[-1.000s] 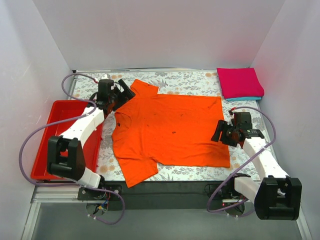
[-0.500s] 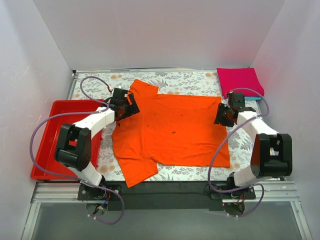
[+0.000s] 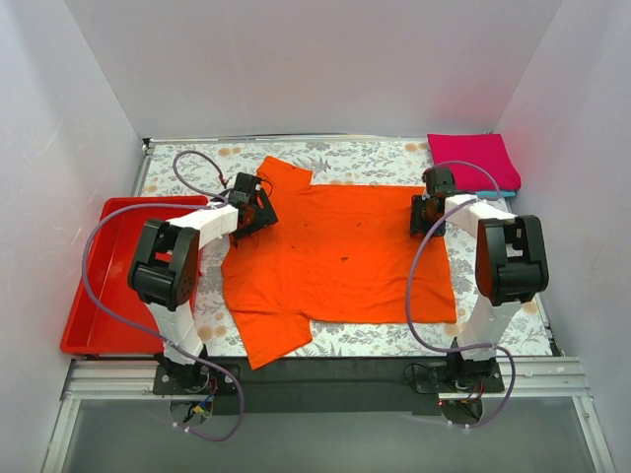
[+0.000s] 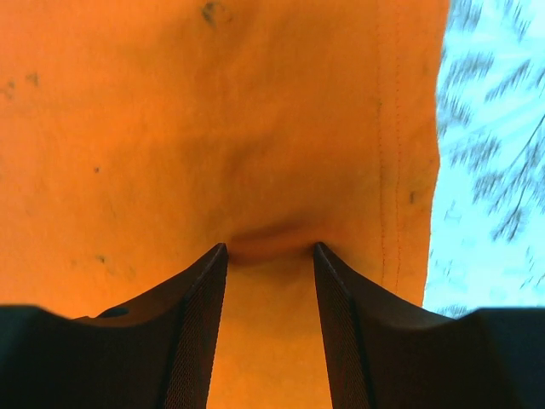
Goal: Fold and stack the t-shirts
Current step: Flatten the tshirt out
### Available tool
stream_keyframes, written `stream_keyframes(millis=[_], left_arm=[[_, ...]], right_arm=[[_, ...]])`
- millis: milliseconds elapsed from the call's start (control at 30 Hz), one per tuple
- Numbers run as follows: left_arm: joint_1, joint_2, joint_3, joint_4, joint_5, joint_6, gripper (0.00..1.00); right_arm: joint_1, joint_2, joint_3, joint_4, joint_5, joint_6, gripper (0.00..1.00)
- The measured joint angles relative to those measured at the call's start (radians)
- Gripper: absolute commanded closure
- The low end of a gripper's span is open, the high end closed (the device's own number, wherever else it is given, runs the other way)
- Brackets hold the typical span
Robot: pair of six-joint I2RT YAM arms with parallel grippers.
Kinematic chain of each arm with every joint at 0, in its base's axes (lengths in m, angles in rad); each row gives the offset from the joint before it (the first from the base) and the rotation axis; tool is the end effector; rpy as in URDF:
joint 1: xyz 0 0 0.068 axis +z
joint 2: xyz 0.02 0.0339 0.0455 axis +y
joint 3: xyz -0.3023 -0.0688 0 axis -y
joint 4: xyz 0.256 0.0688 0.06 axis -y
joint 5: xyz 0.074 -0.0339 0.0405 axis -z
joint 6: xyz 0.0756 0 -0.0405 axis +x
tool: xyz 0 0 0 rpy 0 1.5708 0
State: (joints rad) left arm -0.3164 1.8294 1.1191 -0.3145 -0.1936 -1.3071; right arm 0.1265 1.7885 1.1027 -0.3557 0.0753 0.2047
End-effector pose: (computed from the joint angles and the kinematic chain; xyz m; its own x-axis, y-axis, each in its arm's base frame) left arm 0.3918 -0.1130 0.1577 -0.4148 -0.8611 -0.2941 -0.7293 0.5079 -0.4585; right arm 0.3944 0.0444 0.1640 -0.8563 0.0954 -0.5076 0.0878 0.9954 0.0391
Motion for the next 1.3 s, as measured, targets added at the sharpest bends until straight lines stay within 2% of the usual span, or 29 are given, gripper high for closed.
stream_keyframes(millis=[200,367,467,500,633,800,900,1000,1167,1300], left_arm=[[0.030,0.096,0.126,-0.017,-0.001,-0.020,0.28],[0.053,0.166,0.226,-0.026,0.002,-0.026,0.21],[0.058,0.186,0.267,-0.046,0.011,-0.028,0.18],[0.059,0.183,0.269,-0.060,0.013,-0.027,0.17],[0.059,0.114,0.258,-0.134,0.020,-0.030,0.17],[0.051,-0.184,0.100,-0.185,0.018,-0.044,0.17],[0.026,-0.378,-0.013,-0.224,0.010,-0.066,0.22],[-0.006,-0.506,-0.134,-0.260,0.018,-0.100,0.26],[-0.044,-0.575,-0.343,-0.333,0.049,-0.171,0.31],[-0.048,-0.584,-0.424,-0.360,0.058,-0.219,0.36]], right_arm=[[0.000,0.127,0.156,0.007,0.030,-0.026,0.55],[-0.001,0.220,0.291,0.000,0.027,-0.040,0.52],[-0.001,0.229,0.317,-0.014,0.023,-0.048,0.50],[-0.001,0.222,0.317,-0.023,0.022,-0.050,0.43],[-0.001,0.148,0.284,-0.064,0.006,-0.050,0.29],[-0.001,-0.120,0.125,-0.106,-0.019,-0.016,0.26],[-0.002,-0.280,0.003,-0.121,-0.034,0.010,0.29],[-0.003,-0.403,-0.109,-0.148,-0.046,0.032,0.33],[-0.003,-0.539,-0.249,-0.169,-0.054,0.063,0.37],[-0.007,-0.599,-0.337,-0.174,-0.054,0.085,0.41]])
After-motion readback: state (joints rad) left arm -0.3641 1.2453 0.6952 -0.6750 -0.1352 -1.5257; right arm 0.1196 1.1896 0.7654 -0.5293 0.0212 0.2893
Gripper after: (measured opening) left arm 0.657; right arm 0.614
